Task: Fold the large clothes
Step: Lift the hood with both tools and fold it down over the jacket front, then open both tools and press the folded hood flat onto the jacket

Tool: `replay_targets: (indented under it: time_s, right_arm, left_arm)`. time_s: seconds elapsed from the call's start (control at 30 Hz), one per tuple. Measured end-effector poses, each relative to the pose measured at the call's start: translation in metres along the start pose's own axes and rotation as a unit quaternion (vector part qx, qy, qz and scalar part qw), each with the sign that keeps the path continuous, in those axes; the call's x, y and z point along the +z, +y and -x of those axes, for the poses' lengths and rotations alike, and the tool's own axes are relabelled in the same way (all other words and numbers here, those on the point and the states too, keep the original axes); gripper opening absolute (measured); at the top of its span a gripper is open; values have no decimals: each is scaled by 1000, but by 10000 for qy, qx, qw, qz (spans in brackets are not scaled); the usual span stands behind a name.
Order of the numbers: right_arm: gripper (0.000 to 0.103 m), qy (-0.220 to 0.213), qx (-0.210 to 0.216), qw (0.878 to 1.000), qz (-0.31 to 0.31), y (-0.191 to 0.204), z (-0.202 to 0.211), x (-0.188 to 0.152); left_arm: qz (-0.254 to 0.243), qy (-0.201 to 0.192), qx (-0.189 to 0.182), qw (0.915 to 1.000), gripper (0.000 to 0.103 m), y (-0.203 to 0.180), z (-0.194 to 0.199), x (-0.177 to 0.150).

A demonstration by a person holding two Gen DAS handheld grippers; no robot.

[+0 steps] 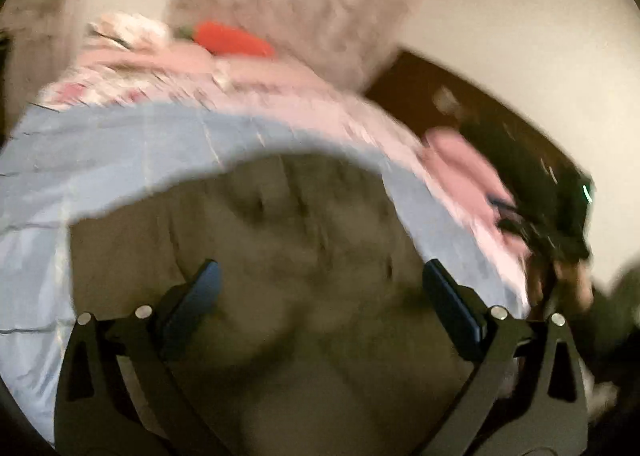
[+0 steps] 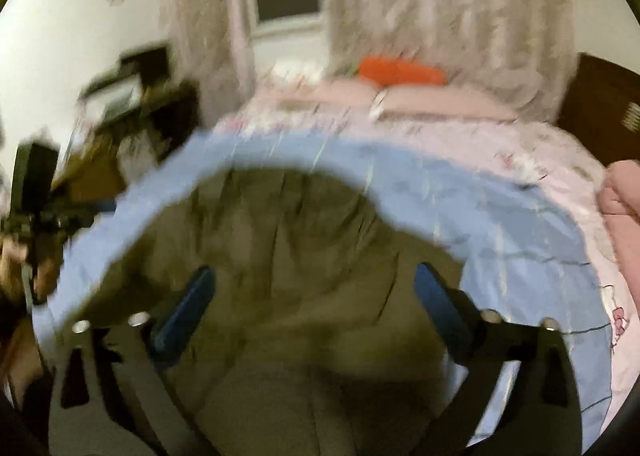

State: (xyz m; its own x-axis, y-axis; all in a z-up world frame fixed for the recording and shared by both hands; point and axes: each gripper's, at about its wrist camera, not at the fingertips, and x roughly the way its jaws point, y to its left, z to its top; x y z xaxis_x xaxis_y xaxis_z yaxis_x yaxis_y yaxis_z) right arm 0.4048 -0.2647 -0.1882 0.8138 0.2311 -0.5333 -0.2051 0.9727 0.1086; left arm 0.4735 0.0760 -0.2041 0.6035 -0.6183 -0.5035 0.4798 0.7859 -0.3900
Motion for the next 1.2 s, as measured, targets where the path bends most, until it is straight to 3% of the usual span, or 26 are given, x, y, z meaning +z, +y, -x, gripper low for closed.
replay_targets:
  time_s: [0.03, 0.13, 0.27, 0.33, 0.4, 0.5, 0.57, 0.6, 0.73, 1.03, 1.2]
  right_arm:
    - [102, -197, -143, 9995, -211, -3, -2, 15]
    - [102, -404, -585, 9942, -807, -14, -35, 48]
    - [102, -409, -1141, 9821, -1442, -21, -123, 75]
    - [102, -294, -1239, 9785, -1622, -25, -161, 74]
    - [102, -104, -1220, 9763, -1787, -27, -204, 67]
    - [102, 62, -1523, 9778, -1438, -24, -246, 45]
    - [102, 107, -1573, 9826, -980, -20, -265, 23]
    - [102, 147, -1546, 9838, -890, -19, -271, 16]
    - [102, 69, -1451, 9853, -897, -18, -280, -6]
    - [102, 107, -1598, 9816, -1037, -23, -307, -35]
    - [102, 351, -1585, 9805, -1110, -27, -318, -38]
  left_arm:
    - [228, -134, 467, 9986, 101, -2, -7, 20]
    - [591, -115, 1354, 9890, 101, -4, -49, 61]
    - [713, 5, 1913, 9789, 101, -4, -125, 90]
    - [765, 348, 2338, 9687, 101, 1, -172, 88]
    - [741, 513, 2426, 9659, 101, 9, -206, 83]
    - [75, 573, 2965, 9533, 101, 11, -240, 57]
    - [-444, 374, 3181, 9463, 101, 13, -249, 38]
    - [-641, 271, 3237, 9436, 101, 17, -250, 31]
    - [-479, 88, 2960, 9540, 101, 36, -256, 13]
    - [-760, 2, 3072, 9486, 101, 45, -285, -12]
    - [-706, 114, 2969, 9522, 101, 50, -290, -15]
